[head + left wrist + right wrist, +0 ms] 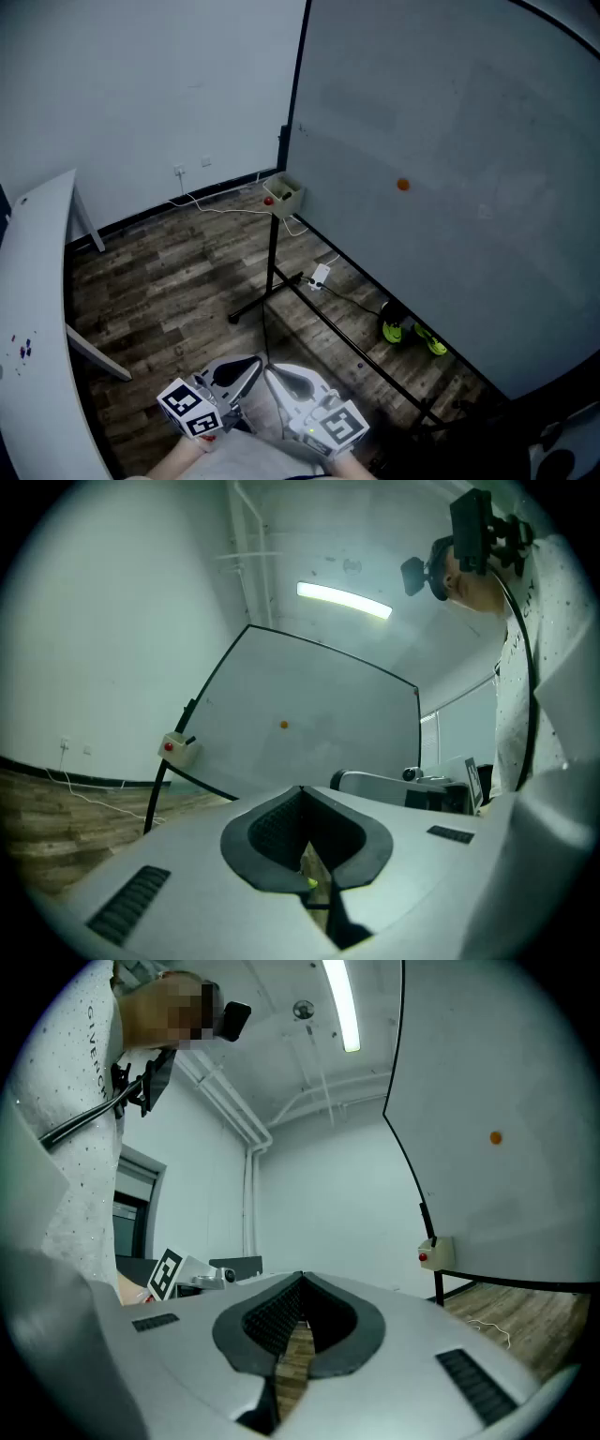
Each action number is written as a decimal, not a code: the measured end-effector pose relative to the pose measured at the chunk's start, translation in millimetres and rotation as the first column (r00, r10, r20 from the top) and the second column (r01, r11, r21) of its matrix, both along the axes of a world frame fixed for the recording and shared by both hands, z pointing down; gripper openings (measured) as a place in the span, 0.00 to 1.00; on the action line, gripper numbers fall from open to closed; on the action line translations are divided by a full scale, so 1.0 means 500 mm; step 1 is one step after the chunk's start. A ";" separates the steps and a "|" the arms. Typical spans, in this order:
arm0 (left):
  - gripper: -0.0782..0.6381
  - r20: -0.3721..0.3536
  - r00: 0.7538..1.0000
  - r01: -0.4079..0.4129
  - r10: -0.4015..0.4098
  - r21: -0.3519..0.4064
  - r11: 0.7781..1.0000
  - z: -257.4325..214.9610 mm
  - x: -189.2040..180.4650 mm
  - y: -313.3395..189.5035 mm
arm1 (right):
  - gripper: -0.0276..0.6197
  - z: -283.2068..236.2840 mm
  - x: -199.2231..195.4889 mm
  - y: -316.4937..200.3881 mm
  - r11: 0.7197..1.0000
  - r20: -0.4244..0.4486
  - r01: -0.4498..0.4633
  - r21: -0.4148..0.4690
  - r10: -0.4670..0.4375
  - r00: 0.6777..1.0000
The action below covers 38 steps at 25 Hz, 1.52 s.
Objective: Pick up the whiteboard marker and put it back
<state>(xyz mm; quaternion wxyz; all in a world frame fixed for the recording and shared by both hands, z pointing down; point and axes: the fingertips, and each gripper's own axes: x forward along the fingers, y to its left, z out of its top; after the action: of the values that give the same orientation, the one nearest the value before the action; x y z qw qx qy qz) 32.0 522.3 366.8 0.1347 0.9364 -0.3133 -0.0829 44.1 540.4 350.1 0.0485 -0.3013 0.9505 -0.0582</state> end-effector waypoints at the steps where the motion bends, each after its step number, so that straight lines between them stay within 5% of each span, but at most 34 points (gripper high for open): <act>1: 0.13 0.001 1.000 0.003 -0.003 -0.001 1.000 0.001 0.000 0.001 | 0.07 -0.002 0.000 0.000 1.000 0.013 0.002 0.015 -0.002 1.000; 18: 0.13 0.024 0.998 0.055 -0.055 -0.012 0.998 0.017 -0.009 -0.002 | 0.07 0.009 0.027 -0.014 1.000 -0.016 0.000 0.007 0.000 1.000; 24: 0.13 0.039 0.997 0.059 -0.060 0.021 0.998 0.017 0.009 -0.106 | 0.07 0.006 0.062 -0.124 0.988 -0.041 -0.150 0.034 0.151 0.988; 30: 0.13 0.072 0.990 0.118 -0.120 0.031 0.992 0.033 -0.004 -0.254 | 0.07 0.014 0.052 -0.262 0.977 -0.096 -0.211 0.032 0.213 0.972; 38: 0.13 0.060 0.994 0.087 -0.088 0.027 0.996 0.025 -0.026 -0.430 | 0.07 0.027 0.021 -0.426 0.967 -0.087 -0.256 0.010 0.256 0.963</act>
<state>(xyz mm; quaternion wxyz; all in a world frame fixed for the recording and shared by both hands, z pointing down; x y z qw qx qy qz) 18.8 307.5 379.4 0.1099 0.9255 -0.3569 -0.0637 54.7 327.5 363.7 0.0135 -0.4238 0.9048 -0.0389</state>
